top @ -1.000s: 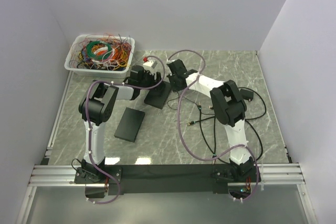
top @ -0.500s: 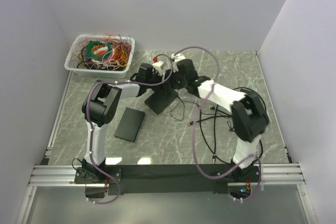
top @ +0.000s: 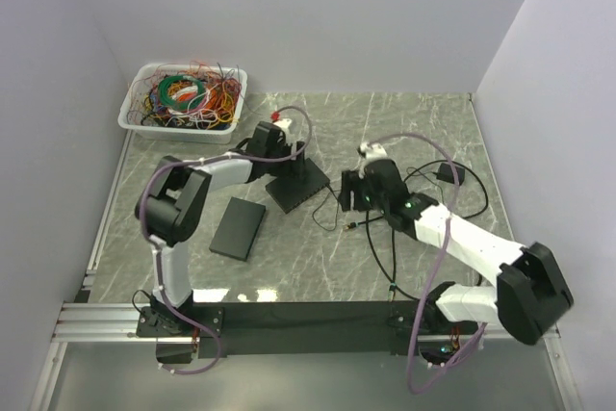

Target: Insert the plug into the switch port

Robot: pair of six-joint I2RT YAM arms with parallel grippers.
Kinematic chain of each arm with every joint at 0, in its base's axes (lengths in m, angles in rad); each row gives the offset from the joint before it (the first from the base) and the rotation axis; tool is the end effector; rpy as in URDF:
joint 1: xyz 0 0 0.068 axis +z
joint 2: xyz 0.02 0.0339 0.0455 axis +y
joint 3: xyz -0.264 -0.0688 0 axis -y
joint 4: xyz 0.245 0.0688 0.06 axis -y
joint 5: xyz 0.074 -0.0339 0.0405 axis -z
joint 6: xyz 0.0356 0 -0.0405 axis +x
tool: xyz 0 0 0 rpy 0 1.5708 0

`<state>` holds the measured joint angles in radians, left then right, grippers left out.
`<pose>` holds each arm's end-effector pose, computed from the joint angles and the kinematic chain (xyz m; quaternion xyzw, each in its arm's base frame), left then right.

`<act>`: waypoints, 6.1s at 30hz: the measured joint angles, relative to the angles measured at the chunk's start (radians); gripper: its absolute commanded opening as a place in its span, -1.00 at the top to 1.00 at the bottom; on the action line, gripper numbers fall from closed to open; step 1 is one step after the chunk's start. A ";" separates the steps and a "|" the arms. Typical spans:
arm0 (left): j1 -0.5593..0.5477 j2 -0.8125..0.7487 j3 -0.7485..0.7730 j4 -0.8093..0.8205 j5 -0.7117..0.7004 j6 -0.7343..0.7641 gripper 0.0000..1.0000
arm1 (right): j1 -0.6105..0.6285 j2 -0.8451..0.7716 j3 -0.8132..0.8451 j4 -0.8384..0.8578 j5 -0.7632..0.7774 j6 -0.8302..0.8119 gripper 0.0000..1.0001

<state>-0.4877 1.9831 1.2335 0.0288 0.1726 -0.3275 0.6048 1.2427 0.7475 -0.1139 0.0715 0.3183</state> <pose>0.3752 -0.2059 0.1604 0.1081 0.9019 -0.2349 0.3460 0.2226 0.1508 0.2371 -0.1101 0.8793 0.1775 0.4280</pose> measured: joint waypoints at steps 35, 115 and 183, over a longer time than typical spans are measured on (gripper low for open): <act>-0.393 -0.586 -0.617 0.229 -0.183 -0.344 -0.46 | 0.000 0.016 -0.121 -0.111 0.031 0.224 -0.50; -0.457 -0.849 -0.741 0.202 -0.380 -0.366 -0.41 | 0.204 0.031 0.039 -0.380 0.175 0.201 -0.60; -0.457 -0.862 -0.772 0.201 -0.373 -0.369 -0.41 | -0.106 0.500 0.249 -0.212 0.279 0.204 0.88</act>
<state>-0.9443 1.1210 0.4610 0.2298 -0.2001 -0.6964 0.4992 1.7432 0.9970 -0.3260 0.3504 0.5224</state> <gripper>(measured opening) 0.705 0.172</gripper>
